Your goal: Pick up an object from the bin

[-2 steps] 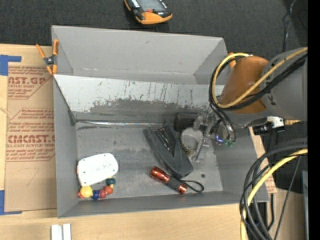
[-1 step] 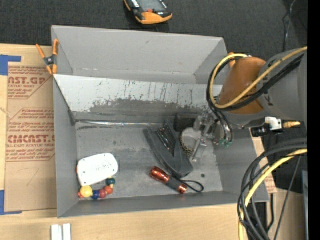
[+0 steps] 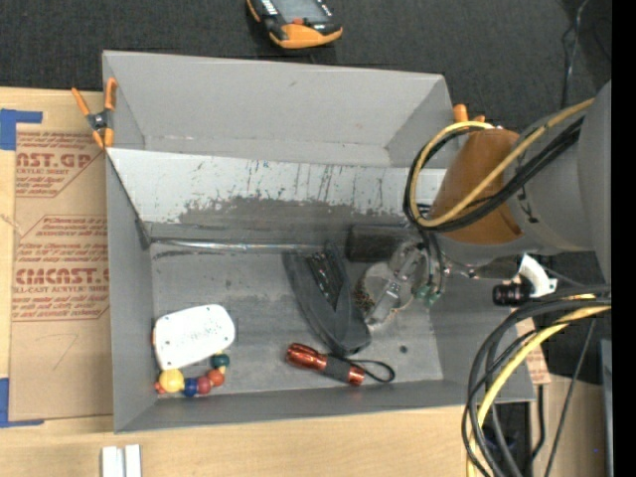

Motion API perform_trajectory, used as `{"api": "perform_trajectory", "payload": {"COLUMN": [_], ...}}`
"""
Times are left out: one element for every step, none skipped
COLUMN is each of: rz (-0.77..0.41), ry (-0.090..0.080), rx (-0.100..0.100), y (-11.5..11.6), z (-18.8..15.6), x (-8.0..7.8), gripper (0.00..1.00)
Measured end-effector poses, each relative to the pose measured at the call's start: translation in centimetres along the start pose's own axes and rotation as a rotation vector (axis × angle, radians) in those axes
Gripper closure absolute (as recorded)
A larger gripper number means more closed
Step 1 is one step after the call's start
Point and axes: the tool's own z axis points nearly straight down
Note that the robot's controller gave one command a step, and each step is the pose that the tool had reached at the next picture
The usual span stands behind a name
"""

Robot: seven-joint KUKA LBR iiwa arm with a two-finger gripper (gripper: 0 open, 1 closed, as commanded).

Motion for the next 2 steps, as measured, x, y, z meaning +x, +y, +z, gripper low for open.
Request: {"api": "perform_trajectory", "payload": {"rz": [-0.260,0.352], "ry": [-0.013,-0.012], "rx": [-0.004,-0.010], "y": [-0.13,-0.02], "z": [2.25,2.36], "x": [-1.61,-2.39], "gripper": [0.00,1.00]}}
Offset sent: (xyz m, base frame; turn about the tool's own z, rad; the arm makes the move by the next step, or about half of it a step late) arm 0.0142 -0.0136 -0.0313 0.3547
